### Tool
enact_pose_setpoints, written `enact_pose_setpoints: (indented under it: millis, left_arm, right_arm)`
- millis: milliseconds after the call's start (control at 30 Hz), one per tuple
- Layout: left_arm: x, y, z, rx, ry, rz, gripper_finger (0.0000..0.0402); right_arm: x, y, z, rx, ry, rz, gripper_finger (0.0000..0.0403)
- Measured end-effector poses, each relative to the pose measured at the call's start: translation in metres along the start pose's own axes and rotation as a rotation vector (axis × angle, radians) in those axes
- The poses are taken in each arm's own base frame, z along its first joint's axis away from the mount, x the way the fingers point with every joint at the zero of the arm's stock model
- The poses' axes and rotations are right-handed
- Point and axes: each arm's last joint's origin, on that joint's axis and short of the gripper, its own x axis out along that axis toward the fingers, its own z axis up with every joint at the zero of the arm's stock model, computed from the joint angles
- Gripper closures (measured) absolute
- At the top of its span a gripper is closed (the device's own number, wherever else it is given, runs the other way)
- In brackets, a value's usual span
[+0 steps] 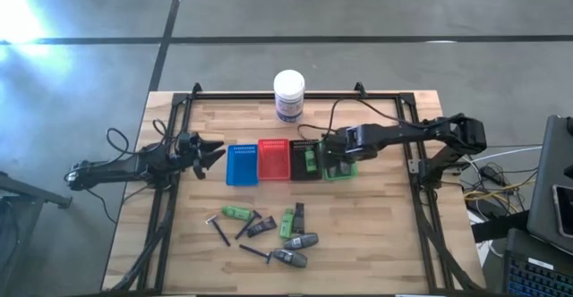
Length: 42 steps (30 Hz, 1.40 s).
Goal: Pick & Place Travel size toiletries
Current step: Put the black deodorant into the green basket
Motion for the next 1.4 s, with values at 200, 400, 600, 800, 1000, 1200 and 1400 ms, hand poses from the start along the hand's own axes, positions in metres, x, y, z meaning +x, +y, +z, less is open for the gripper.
enact_pose_setpoints:
  millis: [200, 400, 600, 800, 1000, 1200, 1400]
  left_arm:
    - [0.000, 0.000, 0.000, 0.000, 0.000, 0.000, 0.0195]
    - [0.000, 0.000, 0.000, 0.000, 0.000, 0.000, 0.0195]
    - [0.000, 0.000, 0.000, 0.000, 0.000, 0.000, 0.0195]
    - [0.000, 0.000, 0.000, 0.000, 0.000, 0.000, 0.0195]
    - [0.000, 0.000, 0.000, 0.000, 0.000, 0.000, 0.0195]
    - [0.000, 0.000, 0.000, 0.000, 0.000, 0.000, 0.0195]
    - [0.000, 0.000, 0.000, 0.000, 0.001, 0.000, 0.0195]
  right_arm:
    - [-0.030, 0.022, 0.001, -0.126, -0.027, 0.105, 0.0073]
    - [-0.059, 0.046, -0.036, -0.345, 0.116, 0.272, 0.0058]
    - [-0.063, 0.067, -0.102, -0.442, 0.197, 0.350, 0.0054]
    - [-0.057, 0.101, -0.169, -0.861, 0.161, 0.517, 0.0067]
    - [-0.041, 0.133, -0.203, -1.206, 0.094, 0.488, 0.0062]
    - [-0.023, 0.154, -0.212, -1.283, 0.122, 0.310, 0.0044]
    - [-0.011, 0.172, -0.222, -1.402, 0.127, 0.313, 0.0040]
